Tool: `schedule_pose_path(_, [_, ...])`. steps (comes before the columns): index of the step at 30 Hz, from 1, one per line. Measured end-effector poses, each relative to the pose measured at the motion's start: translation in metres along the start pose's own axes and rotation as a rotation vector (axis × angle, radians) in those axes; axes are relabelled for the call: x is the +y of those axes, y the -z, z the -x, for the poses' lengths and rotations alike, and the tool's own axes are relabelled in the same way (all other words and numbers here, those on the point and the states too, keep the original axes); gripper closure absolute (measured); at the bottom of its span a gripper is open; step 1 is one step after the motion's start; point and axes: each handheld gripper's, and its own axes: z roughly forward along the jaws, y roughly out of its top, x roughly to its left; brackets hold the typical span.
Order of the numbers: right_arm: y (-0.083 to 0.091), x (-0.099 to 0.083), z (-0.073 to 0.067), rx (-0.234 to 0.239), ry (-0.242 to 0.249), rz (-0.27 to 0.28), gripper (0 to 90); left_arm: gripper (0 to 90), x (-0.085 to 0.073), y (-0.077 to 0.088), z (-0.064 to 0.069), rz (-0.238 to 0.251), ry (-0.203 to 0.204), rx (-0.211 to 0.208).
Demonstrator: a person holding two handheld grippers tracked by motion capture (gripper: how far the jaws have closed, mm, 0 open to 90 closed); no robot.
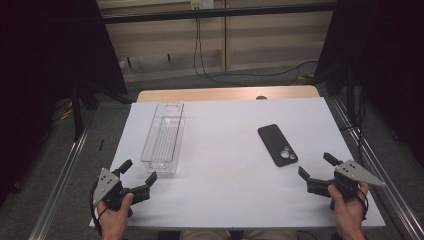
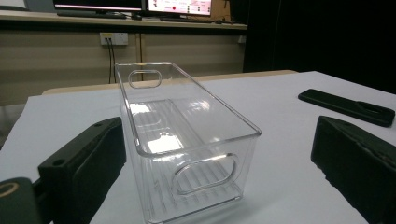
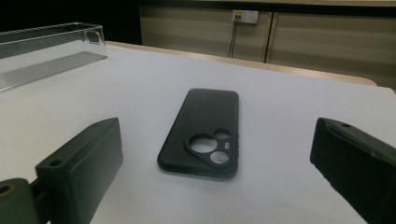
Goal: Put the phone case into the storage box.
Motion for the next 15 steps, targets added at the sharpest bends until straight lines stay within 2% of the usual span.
schedule_pose_path(1, [0.0001,-0.0002,0.0001,-0.001,0.000,-0.003,2.1,3.3,0.0000,-0.0002,0.0000,-0.002,-0.001,-0.011])
schedule_pose_path(8, [-0.0004,-0.0016,0.0020,0.008,-0.002,-0.008,1.6,3.4,0.0007,-0.0012,0.0003,-0.010,0.002,-0.008])
schedule_pose_path(11, [-0.0011,-0.0019,0.0017,0.015,-0.012,-0.015,1.3,3.4,0.0009,-0.0008,0.0010,-0.016,-0.001,-0.006])
schedule_pose_path(12, [-0.0029,-0.0024,0.0017,0.020,-0.019,-0.024,1.1,3.3,0.0002,-0.0004,0.0030,-0.007,0.027,-0.013])
schedule_pose_path(15, [-0.0059,-0.0032,0.0012,0.036,-0.041,-0.041,1.2,3.3,0.0002,0.0013,0.0044,-0.007,0.017,-0.002])
